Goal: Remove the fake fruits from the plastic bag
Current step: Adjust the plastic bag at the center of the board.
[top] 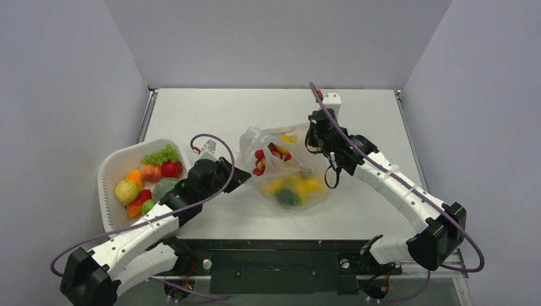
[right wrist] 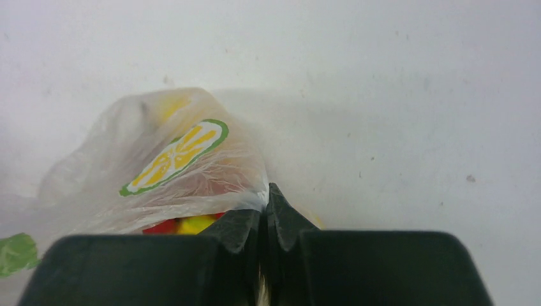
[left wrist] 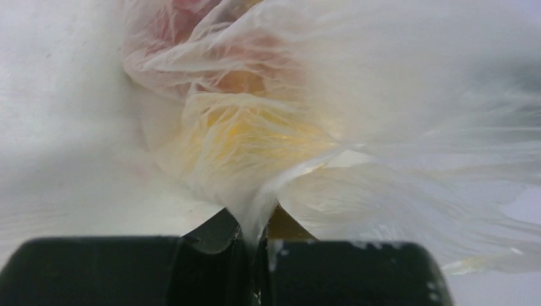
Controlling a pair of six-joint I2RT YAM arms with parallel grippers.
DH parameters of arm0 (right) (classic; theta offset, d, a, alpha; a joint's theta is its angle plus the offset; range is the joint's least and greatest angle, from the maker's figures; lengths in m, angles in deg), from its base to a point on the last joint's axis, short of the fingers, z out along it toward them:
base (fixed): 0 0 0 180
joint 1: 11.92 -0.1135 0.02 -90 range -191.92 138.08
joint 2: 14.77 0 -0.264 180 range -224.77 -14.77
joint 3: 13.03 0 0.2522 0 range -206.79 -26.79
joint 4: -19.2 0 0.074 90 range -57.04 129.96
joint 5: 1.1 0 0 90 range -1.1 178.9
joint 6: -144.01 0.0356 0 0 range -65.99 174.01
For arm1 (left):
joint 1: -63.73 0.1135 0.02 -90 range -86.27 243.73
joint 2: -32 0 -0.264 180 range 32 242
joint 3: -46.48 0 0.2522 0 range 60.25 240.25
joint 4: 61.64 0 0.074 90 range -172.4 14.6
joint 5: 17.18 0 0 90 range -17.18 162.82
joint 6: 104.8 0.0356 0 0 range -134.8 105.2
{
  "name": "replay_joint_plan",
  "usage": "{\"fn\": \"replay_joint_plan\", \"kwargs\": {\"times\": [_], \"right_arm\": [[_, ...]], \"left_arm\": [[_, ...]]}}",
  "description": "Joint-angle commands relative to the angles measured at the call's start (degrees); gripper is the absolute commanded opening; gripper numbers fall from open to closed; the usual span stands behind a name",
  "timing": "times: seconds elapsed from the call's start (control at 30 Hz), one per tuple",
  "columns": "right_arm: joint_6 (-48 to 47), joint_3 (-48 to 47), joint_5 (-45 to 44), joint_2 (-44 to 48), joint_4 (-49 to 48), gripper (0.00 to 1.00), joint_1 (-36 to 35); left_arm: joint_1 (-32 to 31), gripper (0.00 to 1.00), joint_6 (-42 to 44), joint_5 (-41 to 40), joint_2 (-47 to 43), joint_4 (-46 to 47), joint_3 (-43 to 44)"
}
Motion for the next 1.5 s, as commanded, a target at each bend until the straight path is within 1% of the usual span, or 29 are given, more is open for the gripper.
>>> {"fn": "replay_joint_plan", "kwargs": {"times": [0.0,0.1,0.2,0.27,0.33,0.37,0.4,0.43,0.47,0.5,0.53,0.57,0.63,0.77,0.8,0.83,0.87,0.9,0.93,1.0,1.03,1.07,1.1,1.13,1.2,1.27,1.37,1.47], "right_arm": [[-1.16,-10.73,4.45,-0.12,1.68,0.0,3.2],[-1.96,-21.03,6.25,-3.49,7.05,0.0,3.97],[-2.58,-25.15,10.78,-5.19,8.91,0.0,3.98],[-2.71,-24.6,12.52,-4.67,8.37,0.0,3.69],[-3.2,-22.19,14.14,-4.04,7.73,0.0,3.22],[-3.48,-21.16,14.32,-3.8,7.54,0.0,2.92],[-3.57,-18.3,14.21,-3.27,6.98,0.02,2.06],[-3.86,-16.49,14.14,-2.97,6.63,0.04,1.5],[-4.02,-13.16,14.04,-2.42,5.81,0.07,0.23],[-4.35,-11.42,13.65,-2.2,5.52,0.09,-0.46],[-4.53,-8.24,13.4,-1.81,5.13,0.12,-1.95],[-4.74,-6.94,12.64,-1.59,5.1,0.13,-2.52],[-4.83,-3.91,12.07,-0.72,5.33,0.18,-4.4],[-4.89,-1.47,11.81,3.87,6.23,0.3,-5.76],[-4.98,-1.95,11.65,4.59,6.57,0.37,-5.92],[-4.91,-2.34,11.56,5.93,7.09,0.4,-6.3],[-4.55,-3.18,11.26,6.5,7.22,0.48,-6.45],[-3.12,-3.83,11.15,7.57,7.34,0.52,-6.79],[-1.72,-4.03,11.04,7.89,7.34,0.59,-6.92],[7.28,-3.76,13.32,8.43,6.42,0.67,-7.38],[10.38,-2.42,14.68,8.58,4.46,0.7,-7.92],[16.37,-1.56,16.58,8.71,3.13,0.75,-8.32],[19.45,0.53,17.06,9.04,0.58,0.78,-9.19],[24.59,1.49,16.83,9.33,-0.83,0.8,-9.79],[29.96,3.66,14.35,10.28,-3.82,0.82,-11.63],[32.55,4.69,11.23,10.94,-5.0,0.83,-13.72],[31.46,4.03,9.45,10.59,-6.16,0.84,-15.87],[25.4,1.45,6.82,9.63,-5.89,0.84,-19.92]], "left_arm": [[3.77,0.0,5.43,7.46,3.91,2.72,11.27],[6.02,0.0,7.83,9.8,5.74,0.57,17.68],[6.52,0.0,9.35,9.88,5.66,-1.11,19.47],[6.53,0.0,8.85,10.17,4.78,-0.98,18.25],[6.53,0.0,7.44,10.56,3.62,0.07,14.84],[6.53,0.0,6.08,10.59,2.72,0.77,11.38],[6.49,0.0,5.33,10.62,2.29,2.6,9.41],[6.46,0.0,3.33,10.62,1.4,3.44,5.08],[6.45,0.0,2.25,10.78,0.97,6.5,2.83],[6.44,0.0,-0.04,10.92,0.12,7.85,-1.8],[6.44,0.0,-1.15,11.32,-0.24,10.76,-3.72],[6.44,0.0,-2.77,11.59,-1.01,11.88,-6.97],[6.44,0.0,-3.17,11.6,-2.43,12.23,-8.85],[6.52,0.0,0.1,8.93,-4.72,5.95,-5.93],[6.48,0.0,0.59,8.63,-4.86,3.25,-4.78],[6.52,0.0,1.22,8.41,-4.96,2.59,-4.34],[6.52,0.0,1.41,8.38,-4.98,1.95,-3.68],[6.53,0.0,1.56,8.46,-4.88,1.85,-3.48],[6.53,0.0,1.54,8.58,-4.85,2.16,-3.33],[6.53,0.0,1.21,9.11,-4.7,3.11,-3.35],[6.53,0.0,0.98,9.3,-4.5,3.39,-3.4],[6.53,0.0,0.88,9.35,-4.44,3.76,-3.4],[6.53,0.0,0.85,9.45,-4.33,4.0,-3.38],[6.53,0.0,0.82,9.42,-4.27,4.06,-3.37],[6.53,0.0,0.75,9.32,-4.07,4.25,-3.43],[6.53,0.0,0.61,9.35,-3.99,4.29,-3.56],[6.53,0.0,0.52,9.64,-3.88,4.29,-3.63],[6.53,0.0,0.8,9.7,-3.85,4.29,-3.41]]}}
